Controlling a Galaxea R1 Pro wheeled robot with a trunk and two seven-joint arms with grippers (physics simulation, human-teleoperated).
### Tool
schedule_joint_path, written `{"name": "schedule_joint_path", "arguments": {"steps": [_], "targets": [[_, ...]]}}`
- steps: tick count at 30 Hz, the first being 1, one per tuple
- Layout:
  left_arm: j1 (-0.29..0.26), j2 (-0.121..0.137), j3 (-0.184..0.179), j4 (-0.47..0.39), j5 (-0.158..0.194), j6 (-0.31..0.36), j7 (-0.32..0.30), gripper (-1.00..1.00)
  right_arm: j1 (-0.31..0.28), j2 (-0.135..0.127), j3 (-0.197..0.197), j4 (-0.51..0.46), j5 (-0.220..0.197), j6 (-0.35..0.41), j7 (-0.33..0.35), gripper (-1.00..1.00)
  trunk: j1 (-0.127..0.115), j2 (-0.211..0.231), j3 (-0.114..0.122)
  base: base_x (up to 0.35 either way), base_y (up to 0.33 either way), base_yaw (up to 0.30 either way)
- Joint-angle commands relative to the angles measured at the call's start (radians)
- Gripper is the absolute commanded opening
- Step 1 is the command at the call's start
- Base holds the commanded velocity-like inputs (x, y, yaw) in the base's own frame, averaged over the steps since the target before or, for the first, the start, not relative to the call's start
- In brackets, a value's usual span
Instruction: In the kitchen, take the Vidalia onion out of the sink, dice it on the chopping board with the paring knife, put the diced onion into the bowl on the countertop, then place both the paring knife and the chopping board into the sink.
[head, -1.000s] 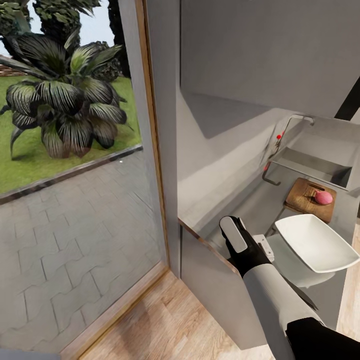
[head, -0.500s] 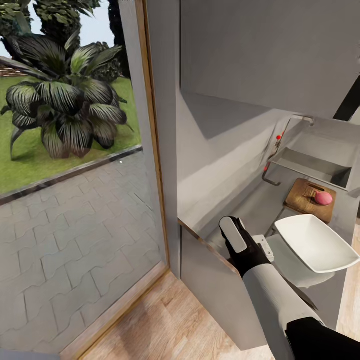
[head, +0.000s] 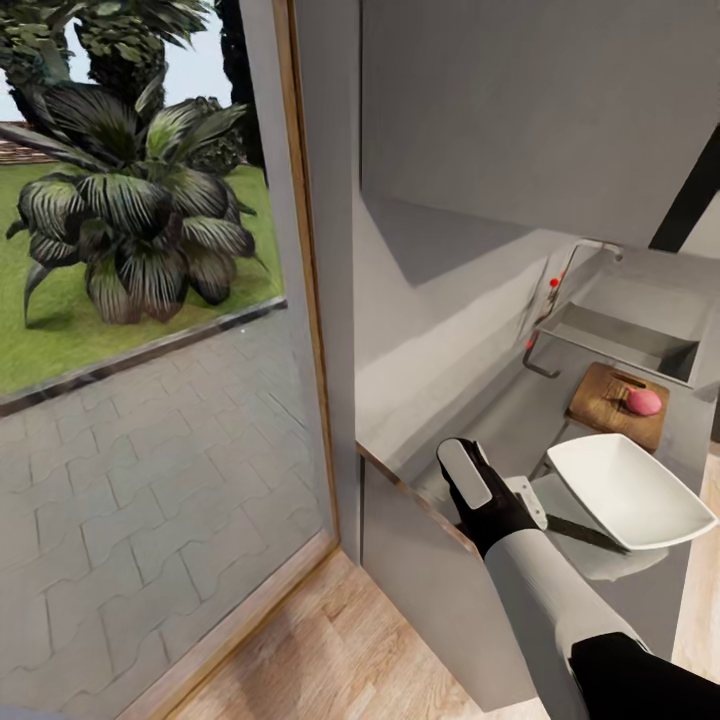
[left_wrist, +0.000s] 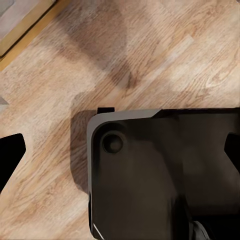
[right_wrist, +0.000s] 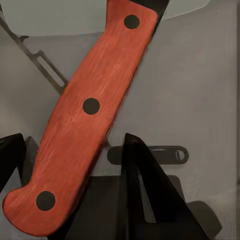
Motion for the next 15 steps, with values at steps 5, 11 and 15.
{"name": "schedule_joint_path", "arguments": {"steps": [5, 11, 15], "targets": [[0.000, 0.000, -0.003, -0.001, 0.008, -0.001, -0.001, 1.00, -0.001, 0.000, 0.002, -0.001, -0.005, -0.006, -0.005, -1.00, 0.001, -0.002, 0.006, 0.000, 0.000, 0.000], [0.000, 0.001, -0.004, -0.001, 0.008, -0.001, -0.001, 1.00, -0.001, 0.001, 0.002, 0.000, -0.005, -0.006, -0.006, -1.00, 0.001, -0.002, 0.016, 0.000, 0.000, 0.000], [0.000, 0.001, -0.004, -0.001, 0.008, -0.001, -0.001, 1.00, -0.001, 0.001, 0.002, 0.000, -0.005, -0.006, -0.006, -1.00, 0.001, -0.002, 0.022, -0.005, 0.000, 0.000]]}}
